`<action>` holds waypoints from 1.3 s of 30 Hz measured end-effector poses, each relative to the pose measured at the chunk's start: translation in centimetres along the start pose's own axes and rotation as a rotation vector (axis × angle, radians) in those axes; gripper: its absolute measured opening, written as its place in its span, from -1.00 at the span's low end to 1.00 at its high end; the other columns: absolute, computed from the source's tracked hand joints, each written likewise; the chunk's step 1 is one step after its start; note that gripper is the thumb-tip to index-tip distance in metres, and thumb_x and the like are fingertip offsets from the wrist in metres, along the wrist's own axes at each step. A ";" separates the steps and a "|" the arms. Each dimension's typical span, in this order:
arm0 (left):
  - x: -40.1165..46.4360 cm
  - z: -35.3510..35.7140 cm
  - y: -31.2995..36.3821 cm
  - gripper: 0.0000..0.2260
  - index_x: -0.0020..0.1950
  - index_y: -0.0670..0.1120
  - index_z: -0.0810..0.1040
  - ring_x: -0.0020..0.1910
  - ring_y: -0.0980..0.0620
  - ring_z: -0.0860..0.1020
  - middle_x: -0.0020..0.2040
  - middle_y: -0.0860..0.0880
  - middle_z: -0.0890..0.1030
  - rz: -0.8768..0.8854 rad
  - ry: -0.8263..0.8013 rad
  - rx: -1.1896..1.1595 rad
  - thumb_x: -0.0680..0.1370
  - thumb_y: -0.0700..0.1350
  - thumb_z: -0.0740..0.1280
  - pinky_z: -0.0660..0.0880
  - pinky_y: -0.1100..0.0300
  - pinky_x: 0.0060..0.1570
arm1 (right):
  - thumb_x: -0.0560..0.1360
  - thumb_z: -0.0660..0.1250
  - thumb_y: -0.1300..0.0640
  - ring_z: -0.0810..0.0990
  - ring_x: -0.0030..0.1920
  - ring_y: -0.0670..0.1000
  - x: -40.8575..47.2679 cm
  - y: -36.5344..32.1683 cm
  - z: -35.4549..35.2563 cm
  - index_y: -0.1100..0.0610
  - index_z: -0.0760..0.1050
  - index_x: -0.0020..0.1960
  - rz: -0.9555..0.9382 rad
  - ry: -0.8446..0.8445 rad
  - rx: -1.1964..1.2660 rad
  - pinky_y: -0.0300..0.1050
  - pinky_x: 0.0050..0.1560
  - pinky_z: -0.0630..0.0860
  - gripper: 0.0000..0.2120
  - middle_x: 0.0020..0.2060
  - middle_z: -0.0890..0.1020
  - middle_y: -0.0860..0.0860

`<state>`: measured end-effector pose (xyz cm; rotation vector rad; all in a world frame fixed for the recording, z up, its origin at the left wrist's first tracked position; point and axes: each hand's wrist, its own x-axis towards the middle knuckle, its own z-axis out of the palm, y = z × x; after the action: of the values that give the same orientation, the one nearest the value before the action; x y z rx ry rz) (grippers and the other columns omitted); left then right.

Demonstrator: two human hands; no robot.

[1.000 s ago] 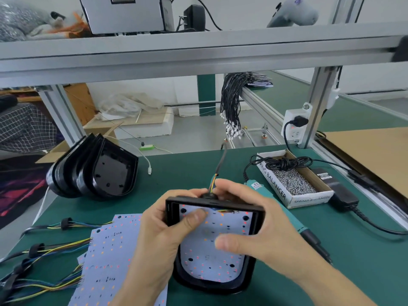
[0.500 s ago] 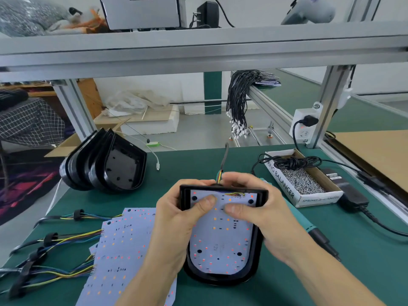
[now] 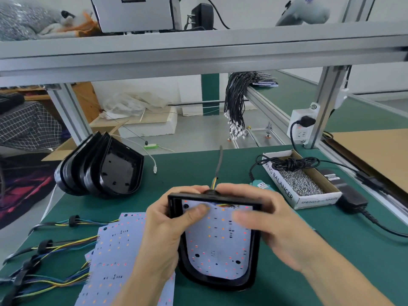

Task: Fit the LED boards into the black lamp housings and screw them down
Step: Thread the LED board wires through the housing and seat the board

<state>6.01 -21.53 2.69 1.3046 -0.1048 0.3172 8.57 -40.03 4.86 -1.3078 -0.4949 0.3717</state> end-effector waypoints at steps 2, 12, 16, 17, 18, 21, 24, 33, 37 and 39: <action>-0.1 -0.7 0.1 -0.74 -0.13 -0.06 0.69 0.06 0.00 0.64 0.05 -0.06 0.69 -0.020 -0.010 -0.016 0.20 -0.08 0.52 0.52 0.30 -0.03 | 0.37 0.39 -0.20 0.60 0.19 0.07 0.1 -0.5 -0.8 0.18 0.63 0.15 0.104 -0.023 0.254 -0.14 0.12 0.55 -0.47 0.16 0.63 0.14; -0.4 -0.1 0.6 -0.71 -0.22 -0.11 0.63 -0.19 0.10 0.47 -0.21 0.08 0.51 0.185 -0.261 0.121 0.30 0.07 0.56 0.39 0.41 -0.12 | 0.39 0.40 0.06 0.64 -0.39 -0.05 2.7 -1.3 -0.3 0.16 0.69 -0.09 0.331 -0.184 0.246 -0.25 -0.35 0.56 -0.79 -0.34 0.66 0.05; -0.5 0.1 0.5 -0.71 -0.22 -0.05 0.65 -0.20 0.11 0.46 -0.21 0.10 0.51 0.226 -0.236 0.172 0.30 0.14 0.55 0.37 0.40 -0.15 | 0.35 0.49 0.24 0.67 -0.35 -0.06 2.3 -1.8 -1.1 0.18 0.70 -0.11 0.313 -0.208 0.193 -0.25 -0.29 0.58 -0.89 -0.32 0.69 0.05; -0.5 0.1 0.4 -0.71 -0.23 -0.06 0.65 -0.21 0.11 0.46 -0.21 0.10 0.50 0.232 -0.232 0.172 0.30 0.14 0.55 0.37 0.40 -0.16 | 0.32 0.51 0.24 0.67 -0.34 -0.05 2.1 -1.9 -1.1 0.18 0.70 -0.10 0.319 -0.200 0.179 -0.25 -0.28 0.57 -0.85 -0.30 0.69 0.06; -0.5 0.1 0.3 -0.70 -0.23 -0.07 0.64 -0.21 0.11 0.46 -0.21 0.10 0.50 0.240 -0.231 0.173 0.30 0.14 0.55 0.37 0.40 -0.17 | 0.33 0.51 0.25 0.67 -0.34 -0.05 2.0 -1.8 -1.2 0.19 0.70 -0.09 0.325 -0.188 0.172 -0.25 -0.28 0.57 -0.84 -0.30 0.69 0.07; -0.5 0.0 0.2 -0.71 -0.22 -0.06 0.64 -0.21 0.11 0.45 -0.20 0.10 0.50 0.249 -0.240 0.177 0.31 0.14 0.54 0.38 0.39 -0.16 | 0.39 0.39 0.23 0.67 -0.32 -0.05 1.8 -1.8 -1.2 0.19 0.70 -0.07 0.327 -0.172 0.161 -0.26 -0.27 0.56 -0.84 -0.27 0.69 0.06; -0.6 -0.1 0.3 -0.75 -0.21 -0.01 0.64 -0.20 0.10 0.46 -0.19 0.11 0.49 0.235 -0.281 0.165 0.31 0.12 0.55 0.39 0.38 -0.13 | 0.40 0.36 0.23 0.66 -0.28 -0.06 1.7 -1.8 -1.2 0.17 0.70 -0.06 0.293 -0.196 0.143 -0.26 -0.21 0.55 -0.83 -0.25 0.69 0.05; -0.7 0.1 0.3 -0.80 -0.17 -0.10 0.64 -0.22 0.08 0.44 -0.17 0.05 0.47 0.261 -0.341 0.050 0.36 -0.02 0.55 0.49 0.33 0.03 | 0.51 0.33 0.17 0.62 -0.20 -0.10 1.7 -3.3 -1.2 0.23 0.63 0.09 0.301 -0.302 -0.102 -0.25 -0.09 0.53 -0.78 -0.14 0.69 0.07; -0.7 0.3 0.4 -0.78 -0.19 -0.06 0.64 -0.24 0.04 0.44 -0.18 0.05 0.48 0.268 -0.295 0.132 0.33 0.05 0.55 0.44 0.32 -0.09 | 0.50 0.35 0.11 0.61 -0.19 -0.07 1.3 -3.4 -1.2 0.31 0.61 0.11 0.281 -0.254 -0.209 -0.17 -0.05 0.56 -0.70 -0.11 0.71 -0.01; -0.8 0.4 0.4 -0.76 -0.21 -0.03 0.64 -0.25 0.00 0.43 -0.19 0.06 0.49 0.260 -0.263 0.160 0.31 0.09 0.56 0.40 0.28 -0.15 | 0.49 0.36 0.10 0.59 -0.16 -0.03 0.9 -3.3 -1.2 0.35 0.59 0.12 0.263 -0.229 -0.263 -0.10 0.02 0.55 -0.66 -0.14 0.71 -0.08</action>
<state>5.14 -21.91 2.98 1.4896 -0.4829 0.3795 9.94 -41.22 7.97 -1.6003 -0.5788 0.6991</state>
